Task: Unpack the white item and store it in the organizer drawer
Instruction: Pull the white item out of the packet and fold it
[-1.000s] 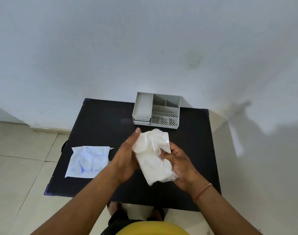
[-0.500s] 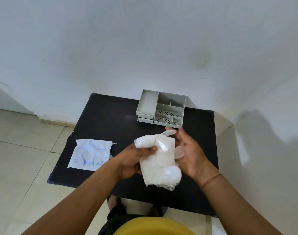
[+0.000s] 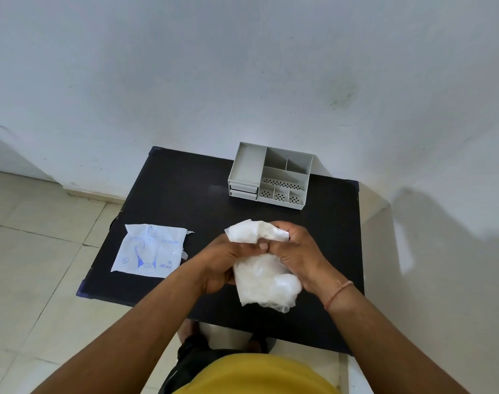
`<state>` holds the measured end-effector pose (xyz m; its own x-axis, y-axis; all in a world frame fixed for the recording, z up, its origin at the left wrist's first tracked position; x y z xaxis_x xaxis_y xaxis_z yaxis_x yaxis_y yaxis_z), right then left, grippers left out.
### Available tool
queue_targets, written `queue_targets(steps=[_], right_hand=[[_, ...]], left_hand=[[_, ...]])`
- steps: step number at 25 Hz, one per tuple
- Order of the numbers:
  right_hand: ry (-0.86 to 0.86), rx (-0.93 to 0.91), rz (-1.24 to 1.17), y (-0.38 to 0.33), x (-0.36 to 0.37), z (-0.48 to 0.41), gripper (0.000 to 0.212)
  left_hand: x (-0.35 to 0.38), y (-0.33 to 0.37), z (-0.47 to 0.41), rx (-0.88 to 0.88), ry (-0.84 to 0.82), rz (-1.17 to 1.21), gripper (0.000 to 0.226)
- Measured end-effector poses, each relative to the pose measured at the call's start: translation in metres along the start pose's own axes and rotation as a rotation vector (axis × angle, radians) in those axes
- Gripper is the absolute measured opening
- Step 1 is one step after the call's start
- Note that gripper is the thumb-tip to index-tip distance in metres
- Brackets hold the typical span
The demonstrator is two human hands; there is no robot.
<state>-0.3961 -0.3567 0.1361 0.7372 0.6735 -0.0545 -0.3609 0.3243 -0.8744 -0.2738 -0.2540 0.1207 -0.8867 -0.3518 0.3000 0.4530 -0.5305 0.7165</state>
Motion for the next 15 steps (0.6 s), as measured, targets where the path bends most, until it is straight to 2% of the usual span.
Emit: queue_targets(steps=[2,4,6,9,13,15], right_hand=[[-0.058,0.09,-0.312,0.008,-0.007,-0.002,0.033],[-0.119,0.214,-0.64,0.023,-0.019,0.0,0.055],[-0.169,0.284,-0.801,0.039,-0.023,0.007,0.06],[-0.223,0.329,-0.642,0.063,0.0,0.025,0.054],[-0.055,0.259,-0.635,0.052,0.015,0.023,0.059],[-0.007,0.177,-0.462,0.041,0.008,0.015,0.051]], left_hand=[[-0.003,-0.001,-0.001,0.016,0.011,0.076,0.044],[-0.009,0.001,-0.003,0.034,0.015,0.168,0.051],[-0.015,0.0,-0.007,0.048,0.016,0.259,0.061],[-0.015,-0.001,-0.012,0.056,0.032,0.322,0.068],[-0.01,-0.005,-0.017,0.061,0.128,0.255,0.04],[-0.008,-0.009,-0.019,0.041,0.129,0.229,0.038]])
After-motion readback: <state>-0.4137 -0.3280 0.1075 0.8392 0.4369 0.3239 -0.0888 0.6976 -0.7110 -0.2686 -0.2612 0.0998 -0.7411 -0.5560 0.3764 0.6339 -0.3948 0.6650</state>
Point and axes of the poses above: each hand's wrist, its own z-axis away from the middle knuckle, its own x-axis out of the palm, y = z × x, the point moved 6 cm from there along -z, towards the middle knuckle, and after that the axes turned 1 degree about -z, right-handed, at the moved point
